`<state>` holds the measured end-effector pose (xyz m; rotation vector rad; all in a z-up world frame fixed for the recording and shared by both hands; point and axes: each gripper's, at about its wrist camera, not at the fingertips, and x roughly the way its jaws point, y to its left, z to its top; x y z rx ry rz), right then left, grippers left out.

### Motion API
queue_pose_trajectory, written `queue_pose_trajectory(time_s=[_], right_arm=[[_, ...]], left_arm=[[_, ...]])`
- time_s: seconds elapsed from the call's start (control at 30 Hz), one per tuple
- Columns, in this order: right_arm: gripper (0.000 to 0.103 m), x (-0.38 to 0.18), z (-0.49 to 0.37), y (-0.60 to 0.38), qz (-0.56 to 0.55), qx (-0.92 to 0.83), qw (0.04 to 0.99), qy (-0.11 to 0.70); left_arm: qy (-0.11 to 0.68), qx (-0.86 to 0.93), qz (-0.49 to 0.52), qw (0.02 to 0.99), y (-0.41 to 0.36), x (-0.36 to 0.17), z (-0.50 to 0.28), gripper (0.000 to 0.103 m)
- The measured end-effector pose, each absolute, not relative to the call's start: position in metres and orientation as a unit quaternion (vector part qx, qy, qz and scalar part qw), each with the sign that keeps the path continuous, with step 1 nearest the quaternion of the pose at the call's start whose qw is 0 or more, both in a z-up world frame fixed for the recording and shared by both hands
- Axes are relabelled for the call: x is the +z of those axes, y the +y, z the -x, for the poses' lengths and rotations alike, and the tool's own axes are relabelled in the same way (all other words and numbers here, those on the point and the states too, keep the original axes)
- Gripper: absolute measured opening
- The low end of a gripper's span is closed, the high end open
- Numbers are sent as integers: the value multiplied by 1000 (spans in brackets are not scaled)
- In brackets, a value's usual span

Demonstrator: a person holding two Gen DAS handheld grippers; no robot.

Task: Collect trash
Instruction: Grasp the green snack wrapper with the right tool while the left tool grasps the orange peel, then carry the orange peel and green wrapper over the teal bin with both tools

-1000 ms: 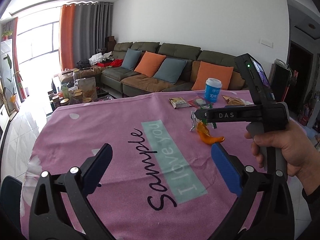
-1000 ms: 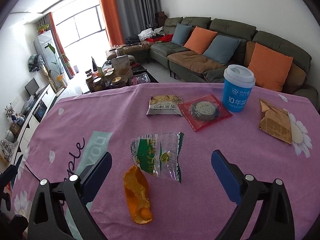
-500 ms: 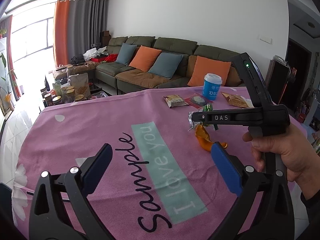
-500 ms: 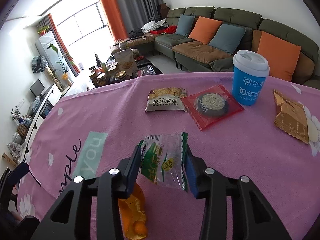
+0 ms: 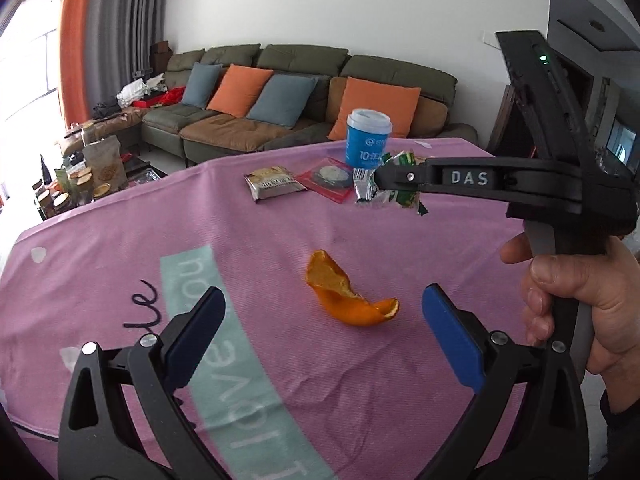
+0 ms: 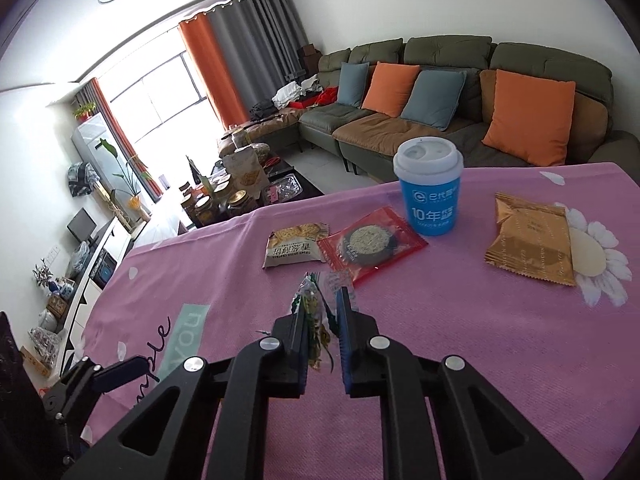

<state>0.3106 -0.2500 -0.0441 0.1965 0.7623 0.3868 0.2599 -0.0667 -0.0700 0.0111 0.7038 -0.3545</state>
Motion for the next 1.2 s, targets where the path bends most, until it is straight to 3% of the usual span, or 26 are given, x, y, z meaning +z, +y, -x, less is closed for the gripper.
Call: queue_pose_trajectory(time_s=[0.23,0.33,0.47,0.5,0.53,0.57,0.7,0.97,1.2], right_arm=[[10,-52,-307,-268,-124,191,901,370],[10,-52,-304,-277,-134,192,900,367],[10,-49,-299,-285,-143,195,902,359],[10,-48,-298,-286,-145,195,902,357],[10,-47,-297,-287,-145,195,903,355],[10,-47,-296,-288,-146,195,903,353],[10,-45,-290,-292,-152,196,904,348],[10,-45,-280,-292,-155,198,904,346],[10,-38,-263,-286,-153,205,906,338]], left_arm=[[403,-211,25,890,-79,-87,-297,96],[428,-212,30,878,-85,-97,-307,84],[431,-213,21,877,-91,-104,-311,78],[431,-211,22,877,-91,-104,-312,72],[432,-211,22,877,-91,-105,-313,54],[434,-215,21,874,-93,-107,-313,47],[434,-215,21,874,-95,-108,-315,44],[427,-228,36,874,-88,-107,-304,18],[407,-224,52,884,-71,-95,-279,15]])
